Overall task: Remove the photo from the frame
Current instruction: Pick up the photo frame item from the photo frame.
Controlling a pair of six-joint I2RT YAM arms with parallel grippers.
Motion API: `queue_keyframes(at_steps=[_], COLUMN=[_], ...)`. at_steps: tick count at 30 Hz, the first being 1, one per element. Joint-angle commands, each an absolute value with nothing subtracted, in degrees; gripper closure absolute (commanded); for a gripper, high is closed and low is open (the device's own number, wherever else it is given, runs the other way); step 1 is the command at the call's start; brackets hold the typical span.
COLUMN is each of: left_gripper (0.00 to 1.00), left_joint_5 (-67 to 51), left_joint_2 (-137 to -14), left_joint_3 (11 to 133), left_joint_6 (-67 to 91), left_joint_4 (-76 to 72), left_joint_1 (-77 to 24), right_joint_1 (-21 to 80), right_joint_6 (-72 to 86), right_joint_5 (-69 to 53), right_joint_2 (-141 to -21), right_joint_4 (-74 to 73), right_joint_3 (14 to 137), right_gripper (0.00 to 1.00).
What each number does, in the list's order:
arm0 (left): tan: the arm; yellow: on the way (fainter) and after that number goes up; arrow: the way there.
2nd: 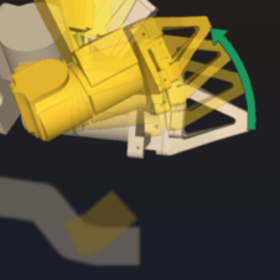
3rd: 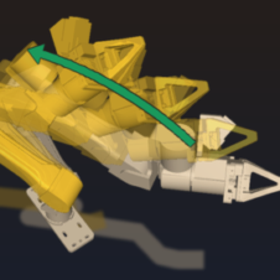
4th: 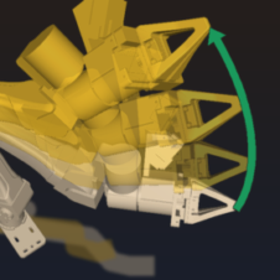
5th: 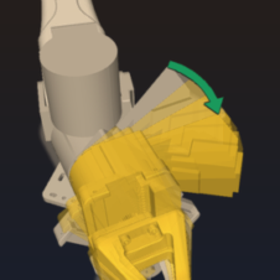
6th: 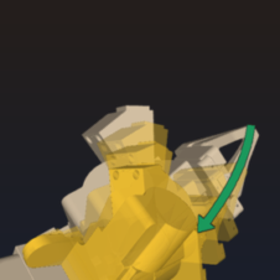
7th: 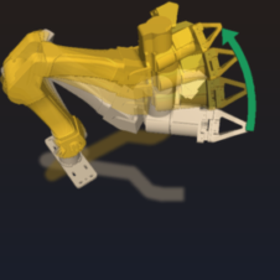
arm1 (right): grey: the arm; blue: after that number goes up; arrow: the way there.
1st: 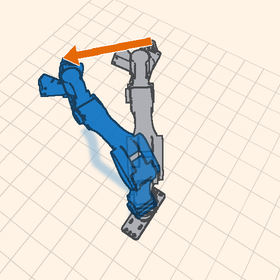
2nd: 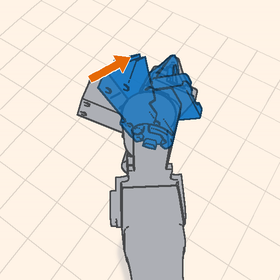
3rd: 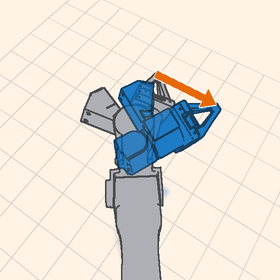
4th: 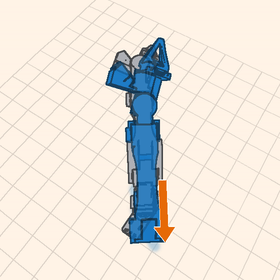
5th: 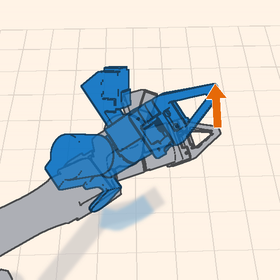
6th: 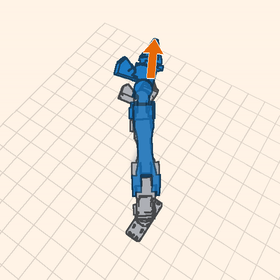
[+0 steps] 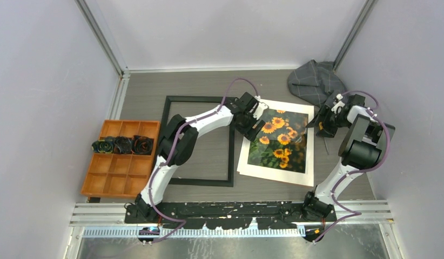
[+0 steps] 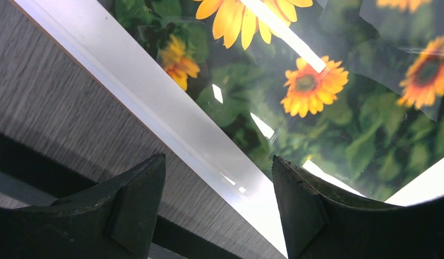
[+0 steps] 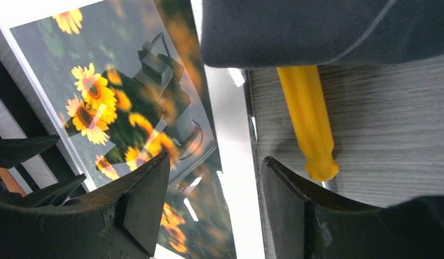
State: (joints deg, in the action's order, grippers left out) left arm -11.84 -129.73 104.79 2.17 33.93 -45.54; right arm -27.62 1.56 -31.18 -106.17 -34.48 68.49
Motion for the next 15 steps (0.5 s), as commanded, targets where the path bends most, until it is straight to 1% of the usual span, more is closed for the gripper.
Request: queue_keyframes(at_steps=[1,5,15], left_gripper=[0.26,0.26,0.26], left_joint_5=[-9.57,-7.77,-8.05], left_joint_2=[-132.05,-134.14,-137.18], left_joint_3=[107.73,109.63,112.25], left_joint_6=[0.39,-1.58,-2.43], left_joint_4=[36.18,38.26,41.37], left_joint_1=[-46.3,-47.11,-49.15], right_joint_1=[-27.95,-27.95,-28.1], right_joint_6=[0.39,0.27,1.19], right_joint_5=[-29.44,-29.37,-38.25], right_joint_2=[-106.91,-108.1,-109.57], right_joint_4=[-32.78,-32.63,-31.51], right_joint_3=[68.46,68.31,68.09], right_gripper=[0.32,0.33,0.35])
